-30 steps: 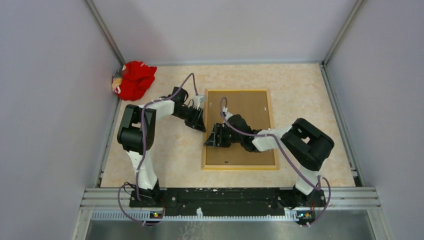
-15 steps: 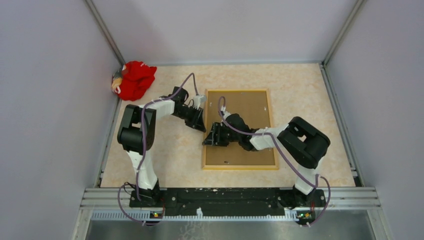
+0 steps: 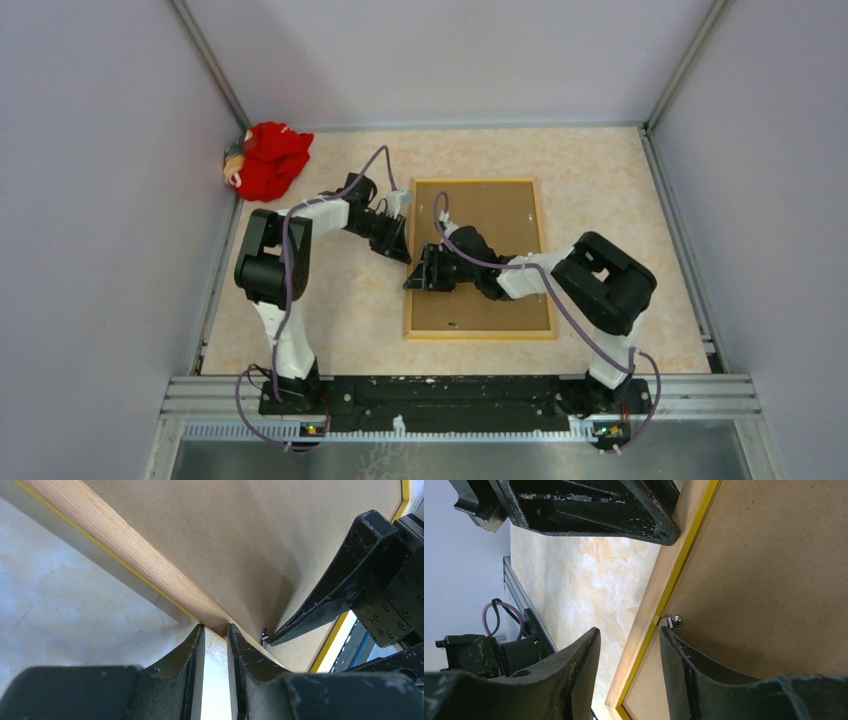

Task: Put the photo into the frame
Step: Install the photo frame at the center of the board.

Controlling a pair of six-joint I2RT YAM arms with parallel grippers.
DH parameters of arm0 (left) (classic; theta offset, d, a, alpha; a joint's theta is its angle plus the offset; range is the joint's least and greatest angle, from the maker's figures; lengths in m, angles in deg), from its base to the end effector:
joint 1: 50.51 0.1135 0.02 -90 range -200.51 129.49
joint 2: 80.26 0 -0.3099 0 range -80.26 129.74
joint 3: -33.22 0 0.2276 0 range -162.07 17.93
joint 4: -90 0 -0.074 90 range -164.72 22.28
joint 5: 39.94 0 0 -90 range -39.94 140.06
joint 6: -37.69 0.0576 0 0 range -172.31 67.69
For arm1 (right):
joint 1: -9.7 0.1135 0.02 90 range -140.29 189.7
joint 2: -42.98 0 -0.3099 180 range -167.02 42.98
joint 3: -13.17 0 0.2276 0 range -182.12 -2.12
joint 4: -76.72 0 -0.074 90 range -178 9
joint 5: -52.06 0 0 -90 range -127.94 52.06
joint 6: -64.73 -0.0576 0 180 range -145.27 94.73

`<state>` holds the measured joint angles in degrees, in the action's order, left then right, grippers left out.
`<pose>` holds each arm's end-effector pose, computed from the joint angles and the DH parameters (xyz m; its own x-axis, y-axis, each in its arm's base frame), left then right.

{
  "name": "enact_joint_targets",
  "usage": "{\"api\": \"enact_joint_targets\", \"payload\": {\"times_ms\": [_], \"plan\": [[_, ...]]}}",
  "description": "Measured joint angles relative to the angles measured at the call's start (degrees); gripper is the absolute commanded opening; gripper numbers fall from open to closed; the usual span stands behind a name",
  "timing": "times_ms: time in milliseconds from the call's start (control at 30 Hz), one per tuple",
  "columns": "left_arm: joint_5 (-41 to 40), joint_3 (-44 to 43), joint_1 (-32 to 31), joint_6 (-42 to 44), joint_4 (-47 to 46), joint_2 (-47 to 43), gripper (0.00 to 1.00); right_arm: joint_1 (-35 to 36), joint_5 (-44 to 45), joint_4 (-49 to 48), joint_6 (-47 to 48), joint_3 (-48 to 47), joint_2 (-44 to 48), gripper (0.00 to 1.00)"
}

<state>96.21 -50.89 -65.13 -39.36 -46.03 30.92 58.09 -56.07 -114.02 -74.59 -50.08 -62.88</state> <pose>0.3491 -0.1340 0.1912 -0.8019 0.3696 -0.4695 0.5964 0.5422 -0.5919 0.2400 0.2972 0.1895 -0.9005 0.0714 -0.4290 -0.3117 0.5820 0.7511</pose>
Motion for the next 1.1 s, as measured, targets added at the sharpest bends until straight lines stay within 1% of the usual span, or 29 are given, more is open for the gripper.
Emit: {"api": "enact_joint_targets", "payload": {"times_ms": [367, 533, 667, 800, 867, 1100], "plan": [[0.00, 0.00, 0.02, 0.02, 0.02, -0.02, 0.27, 0.20, 0.04, 0.35, 0.31, -1.03, -0.72, 0.47], [-0.07, -0.11, 0.02, 0.04, 0.24, -0.02, 0.26, 0.24, 0.04, 0.76, 1.38, -1.25, -0.55, 0.49], [-0.13, -0.22, 0.02, 0.11, 0.46, -0.02, 0.26, 0.24, 1.55, 2.36, 2.38, -0.28, 2.29, 0.52], [-0.13, -0.26, 0.02, 0.11, 0.48, -0.02, 0.26, 0.24, 2.99, 3.72, 2.86, 1.51, 6.56, 0.52], [-0.15, -0.31, 0.02, 0.11, 0.52, -0.02, 0.26, 0.24, 3.37, 3.63, 3.06, 1.51, 7.10, 0.52], [-0.17, -0.31, 0.02, 0.15, 0.59, -0.02, 0.26, 0.24, 3.21, 2.86, 2.64, 1.84, 4.87, 0.51]]}}
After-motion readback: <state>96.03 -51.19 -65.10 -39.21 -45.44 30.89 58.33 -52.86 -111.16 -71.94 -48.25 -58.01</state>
